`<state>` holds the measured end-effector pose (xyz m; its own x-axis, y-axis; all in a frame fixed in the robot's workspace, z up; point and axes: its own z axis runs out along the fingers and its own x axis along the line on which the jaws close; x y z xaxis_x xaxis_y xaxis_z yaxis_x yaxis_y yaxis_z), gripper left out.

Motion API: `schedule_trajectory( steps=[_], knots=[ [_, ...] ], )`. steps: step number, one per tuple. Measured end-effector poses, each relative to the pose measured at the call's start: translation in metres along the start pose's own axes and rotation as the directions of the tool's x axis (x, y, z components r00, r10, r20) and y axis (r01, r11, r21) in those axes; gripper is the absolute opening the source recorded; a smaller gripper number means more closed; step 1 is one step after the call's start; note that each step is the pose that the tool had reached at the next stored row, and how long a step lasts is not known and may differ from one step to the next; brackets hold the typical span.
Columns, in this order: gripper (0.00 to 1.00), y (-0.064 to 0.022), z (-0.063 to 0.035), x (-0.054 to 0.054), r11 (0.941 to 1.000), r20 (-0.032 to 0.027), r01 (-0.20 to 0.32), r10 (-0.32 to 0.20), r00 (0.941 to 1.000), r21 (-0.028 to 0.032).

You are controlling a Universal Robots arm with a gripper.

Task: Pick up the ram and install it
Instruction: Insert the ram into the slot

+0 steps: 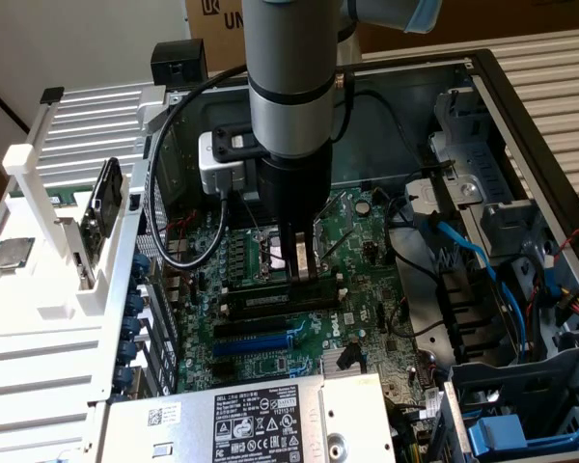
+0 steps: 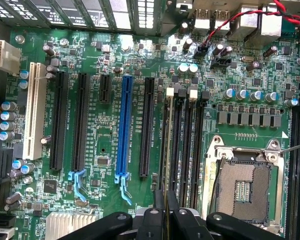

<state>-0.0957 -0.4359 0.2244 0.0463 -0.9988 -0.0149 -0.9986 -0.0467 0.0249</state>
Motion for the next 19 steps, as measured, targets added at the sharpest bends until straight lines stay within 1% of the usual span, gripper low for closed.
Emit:
schedule_trajectory(
  steps=[4, 5, 7, 8, 16, 19],
  knots=[
    [0.13, 0.0, 0.0, 0.0, 1.0, 0.0, 0.0, 0.0, 1.0, 0.0],
    [0.15, 0.0, 0.0, 0.0, 1.0, 0.0, 0.0, 0.0, 1.0, 0.0],
    [0.15, 0.0, 0.0, 0.0, 1.0, -0.0001, 0.0, 0.0, 1.0, 0.0],
    [0.22, 0.0, 0.0, 0.0, 1.0, 0.0, 0.0, 0.0, 1.0, 0.0],
    [0.22, 0.0002, -0.0002, 0.0, 1.0, 0.0001, 0.0, 0.0, 1.0, 0.0],
    [0.22, 0.0013, -0.0024, -0.0001, 1.0, 0.0, 0.0, 0.0, 1.0, 0.0]
  ],
)
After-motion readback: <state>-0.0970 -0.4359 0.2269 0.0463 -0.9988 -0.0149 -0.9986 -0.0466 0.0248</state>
